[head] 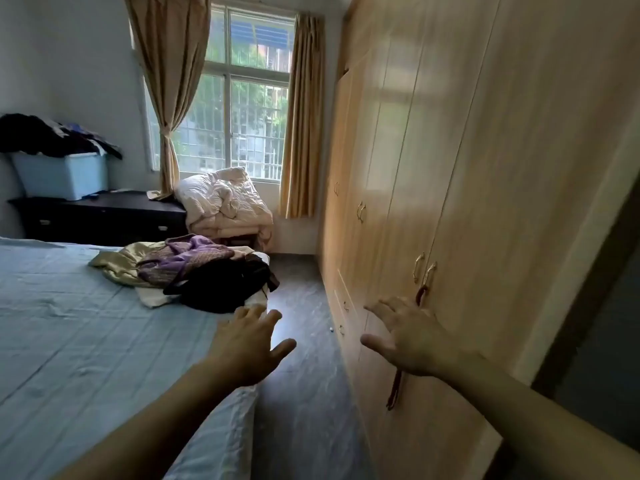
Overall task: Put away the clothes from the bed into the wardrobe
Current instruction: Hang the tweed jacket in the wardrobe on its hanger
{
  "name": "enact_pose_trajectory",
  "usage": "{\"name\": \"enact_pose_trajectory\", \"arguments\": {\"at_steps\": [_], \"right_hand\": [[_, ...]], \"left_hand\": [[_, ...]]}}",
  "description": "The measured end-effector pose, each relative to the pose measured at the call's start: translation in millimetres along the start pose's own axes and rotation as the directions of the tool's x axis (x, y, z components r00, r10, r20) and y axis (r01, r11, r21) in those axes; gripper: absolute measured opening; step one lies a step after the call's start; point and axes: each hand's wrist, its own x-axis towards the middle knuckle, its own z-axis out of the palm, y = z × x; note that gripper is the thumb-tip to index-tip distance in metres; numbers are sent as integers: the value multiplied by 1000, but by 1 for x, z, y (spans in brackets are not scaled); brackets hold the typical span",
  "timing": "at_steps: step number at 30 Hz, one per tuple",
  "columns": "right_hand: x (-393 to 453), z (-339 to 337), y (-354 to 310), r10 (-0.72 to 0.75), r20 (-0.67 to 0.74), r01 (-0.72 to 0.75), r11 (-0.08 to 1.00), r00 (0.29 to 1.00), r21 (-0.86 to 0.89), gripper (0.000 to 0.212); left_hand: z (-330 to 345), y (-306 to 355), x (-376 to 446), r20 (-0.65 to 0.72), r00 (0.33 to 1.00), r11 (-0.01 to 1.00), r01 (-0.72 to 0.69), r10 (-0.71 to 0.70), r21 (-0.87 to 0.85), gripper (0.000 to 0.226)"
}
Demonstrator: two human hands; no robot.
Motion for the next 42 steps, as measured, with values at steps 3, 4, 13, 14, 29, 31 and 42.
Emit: {"name": "enact_pose_trajectory", "arguments": {"at_steps": [3,4,13,14,29,31,42], "right_hand": [[36,19,20,-7,11,7,1000,1000,19,67],[48,25,27,-16,31,16,1000,999,21,67],[173,45,87,-110,34,106,990,993,94,68],[186,47,90,-117,24,114,988,993,99,67],[426,81,135,-64,64,63,998,996,27,66],[466,80,139,-48,71,47,999,996,25,67],[666,128,169,-27,81,16,992,996,125,77]], "left_hand": [[18,5,34,59,998,999,23,-24,23,65],[22,6,46,82,996,999,38,-40,26,65],[44,37,169,102,986,991,125,-130,52,62],[45,37,180,100,986,989,130,-136,63,62],[112,-54,419,63,996,997,53,-57,60,83],[117,-77,458,56,997,998,44,-46,37,64],[162,-145,646,58,997,998,57,-57,0,60]]}}
